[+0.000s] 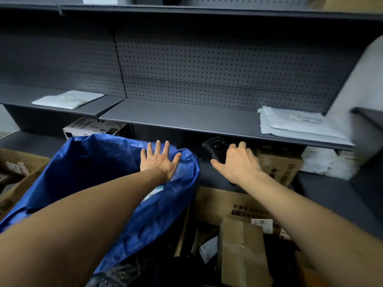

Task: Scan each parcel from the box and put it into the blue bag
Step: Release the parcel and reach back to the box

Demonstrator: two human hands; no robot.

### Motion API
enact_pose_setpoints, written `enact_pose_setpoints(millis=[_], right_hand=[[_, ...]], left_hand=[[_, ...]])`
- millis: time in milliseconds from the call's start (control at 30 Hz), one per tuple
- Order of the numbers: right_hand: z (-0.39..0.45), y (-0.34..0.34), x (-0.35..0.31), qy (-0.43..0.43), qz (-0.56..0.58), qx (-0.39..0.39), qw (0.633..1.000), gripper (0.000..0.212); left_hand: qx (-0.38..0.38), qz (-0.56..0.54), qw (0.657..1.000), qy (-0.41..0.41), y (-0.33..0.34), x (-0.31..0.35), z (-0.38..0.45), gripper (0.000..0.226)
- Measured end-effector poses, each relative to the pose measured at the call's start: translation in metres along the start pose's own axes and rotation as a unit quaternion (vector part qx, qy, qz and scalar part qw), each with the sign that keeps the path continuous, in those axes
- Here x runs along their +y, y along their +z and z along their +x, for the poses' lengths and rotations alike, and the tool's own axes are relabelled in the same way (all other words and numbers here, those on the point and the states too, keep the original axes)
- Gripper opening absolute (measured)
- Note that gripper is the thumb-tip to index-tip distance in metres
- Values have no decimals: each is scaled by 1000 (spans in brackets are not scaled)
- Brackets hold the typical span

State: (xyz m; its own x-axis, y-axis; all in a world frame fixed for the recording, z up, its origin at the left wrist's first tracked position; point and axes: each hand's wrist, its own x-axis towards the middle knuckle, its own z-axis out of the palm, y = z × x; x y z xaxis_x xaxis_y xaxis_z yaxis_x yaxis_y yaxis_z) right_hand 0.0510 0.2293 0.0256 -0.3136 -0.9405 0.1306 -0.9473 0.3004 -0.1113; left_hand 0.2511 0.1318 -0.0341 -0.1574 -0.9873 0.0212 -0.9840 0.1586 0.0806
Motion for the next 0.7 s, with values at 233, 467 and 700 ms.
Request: enact_pose_setpoints(millis=[233, 467, 700], right_hand=[[-16, -9, 78, 58, -15, -9, 998, 80], [-35, 0, 144, 104, -9, -10, 994, 79], [-49, 22, 197, 143, -7, -31, 989, 79]], left_hand=[[-7, 3, 998, 66, 4, 79, -14, 74], [-15, 0, 993, 120, 26, 147, -30, 73], [-46, 11, 984, 172, 63, 195, -45, 74]])
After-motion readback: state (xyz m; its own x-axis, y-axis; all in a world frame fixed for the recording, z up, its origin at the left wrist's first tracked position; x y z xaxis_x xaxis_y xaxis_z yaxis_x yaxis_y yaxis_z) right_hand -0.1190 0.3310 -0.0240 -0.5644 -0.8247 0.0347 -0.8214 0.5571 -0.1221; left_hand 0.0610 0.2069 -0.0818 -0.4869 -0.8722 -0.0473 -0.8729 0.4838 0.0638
